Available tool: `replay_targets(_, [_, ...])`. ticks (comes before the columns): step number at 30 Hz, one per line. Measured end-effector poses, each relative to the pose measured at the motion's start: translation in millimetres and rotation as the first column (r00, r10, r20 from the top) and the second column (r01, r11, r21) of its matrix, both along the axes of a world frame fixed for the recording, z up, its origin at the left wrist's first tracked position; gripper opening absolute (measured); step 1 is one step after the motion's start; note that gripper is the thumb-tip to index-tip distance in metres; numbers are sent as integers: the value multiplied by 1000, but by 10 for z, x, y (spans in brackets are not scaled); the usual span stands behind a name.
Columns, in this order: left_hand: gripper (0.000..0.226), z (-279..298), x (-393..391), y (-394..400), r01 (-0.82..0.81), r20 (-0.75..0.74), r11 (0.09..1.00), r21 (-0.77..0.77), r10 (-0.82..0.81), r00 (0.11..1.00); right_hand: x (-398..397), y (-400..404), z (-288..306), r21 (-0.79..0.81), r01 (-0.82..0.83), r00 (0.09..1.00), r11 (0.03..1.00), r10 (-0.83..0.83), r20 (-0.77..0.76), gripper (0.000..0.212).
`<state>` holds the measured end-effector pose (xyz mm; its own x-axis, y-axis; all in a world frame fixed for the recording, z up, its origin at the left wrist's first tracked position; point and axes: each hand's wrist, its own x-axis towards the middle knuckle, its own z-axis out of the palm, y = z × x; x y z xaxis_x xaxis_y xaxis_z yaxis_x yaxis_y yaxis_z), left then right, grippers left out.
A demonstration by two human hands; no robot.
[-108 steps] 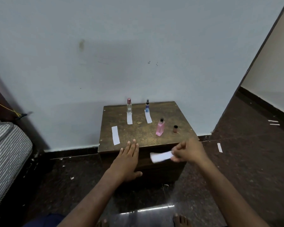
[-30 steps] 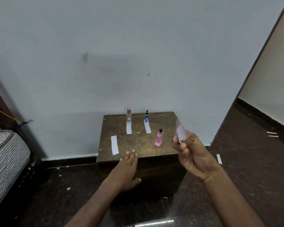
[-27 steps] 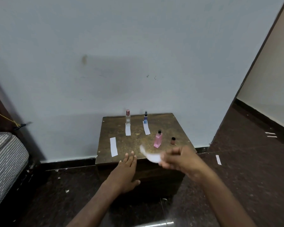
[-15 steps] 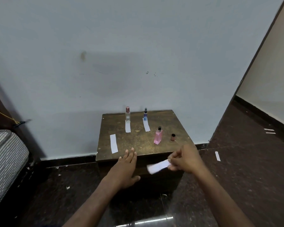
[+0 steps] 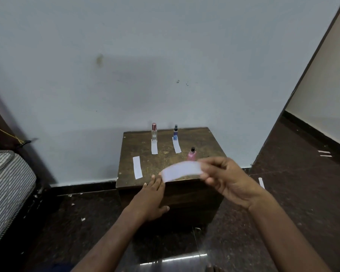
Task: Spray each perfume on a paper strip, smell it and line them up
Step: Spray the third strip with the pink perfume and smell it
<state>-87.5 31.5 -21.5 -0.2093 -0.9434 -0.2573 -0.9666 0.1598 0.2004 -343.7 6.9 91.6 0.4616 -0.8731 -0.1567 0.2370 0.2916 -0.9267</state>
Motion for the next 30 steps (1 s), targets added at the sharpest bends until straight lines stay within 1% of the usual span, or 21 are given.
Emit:
replay_targets(1, [100, 0, -1, 0, -1, 0, 1000, 0, 1, 1000, 8, 24, 77, 35, -11, 989, 999, 5, 151, 19])
replay_targets(2, [101, -1, -7, 6, 0, 3, 1000, 4, 0, 1000, 12, 15, 90, 40, -14, 986, 999, 8, 165, 15])
replay_targets(3, [102, -4, -10, 10, -1, 5, 1000, 7, 1, 1000, 0, -32, -20, 32, 29, 999, 999, -30, 24, 11])
replay_targets(4, [103, -9, -11, 18, -2, 8, 1000, 10, 2, 1000, 3, -42, -140, -46, 60, 961, 997, -70, -266, 9])
replay_targets(5, [103, -9, -13, 19, -3, 9, 1000, 13, 3, 1000, -1, -30, -222, -125, 40, 844, 991, -101, -527, 7])
replay_targets(6, [103, 2, -15, 24, -4, 10, 1000, 15, 4, 1000, -7, -26, -270, -161, 4, 729, 987, -113, -675, 5])
replay_targets(7, [103, 10, -14, 24, -4, 11, 1000, 18, 4, 1000, -2, -18, -285, -170, -8, 702, 985, -116, -703, 6])
replay_targets(8, [102, 17, -16, 23, -3, 11, 1000, 18, 3, 1000, 0, -16, -258, -164, 8, 780, 986, -109, -617, 12])
replay_targets(10, [102, 20, -18, 18, -1, 11, 1000, 16, 0, 1000, -12, 20, -83, -56, 23, 986, 998, -32, -162, 24])
replay_targets(12, [102, 28, -31, 23, -4, 10, 1000, 18, 4, 1000, 0, 74, 70, 44, -38, 962, 998, 24, 271, 24])
replay_targets(14, [102, 37, -33, 35, -2, 12, 1000, 23, 2, 1000, 15, 28, 2, 121, -53, 949, 991, 12, 315, 20])
replay_targets(15, [101, 46, -28, 33, 2, 15, 1000, 24, -2, 1000, 21, -12, -91, 110, 16, 996, 994, -25, 82, 12])
replay_targets(16, [98, 50, -7, 41, -1, 10, 1000, 24, 1, 1000, 23, -41, -215, -27, 62, 943, 998, -67, -327, 6])
replay_targets(17, [93, 60, 5, 30, -7, -12, 1000, 15, 7, 1000, -5, -82, -342, -201, -6, 704, 980, -139, -696, 8])
replay_targets(18, [85, 74, 17, 21, -24, -57, 1000, -8, 24, 998, -21, -112, -428, -287, -128, 456, 949, -201, -867, 13])
replay_targets(19, [73, 98, 34, 11, -56, -126, 997, -52, 49, 991, -23, -116, -456, -297, -208, 332, 932, -218, -918, 15])
replay_targets(20, [58, 141, 35, -2, -102, -220, 988, -113, 75, 973, -16, -113, -445, -293, -240, 348, 925, -200, -916, 13])
replay_targets(22, [38, 255, 9, -3, -232, -435, 952, -200, 126, 892, 40, -66, -368, -254, -303, 486, 918, -80, -870, 7])
replay_targets(24, [38, 388, -69, 29, -310, -639, 938, -155, 144, 756, 99, -32, -295, -276, -399, 531, 874, -26, -847, 11])
replay_targets(28, [52, 522, -219, 83, -209, -901, 953, 218, 279, 333, 190, -59, -320, -298, -486, 550, 821, 23, -835, 16])
replay_targets(30, [64, 517, -263, 85, -168, -862, 892, 419, 449, 237, 245, -98, -349, -344, -462, 568, 817, -25, -822, 17])
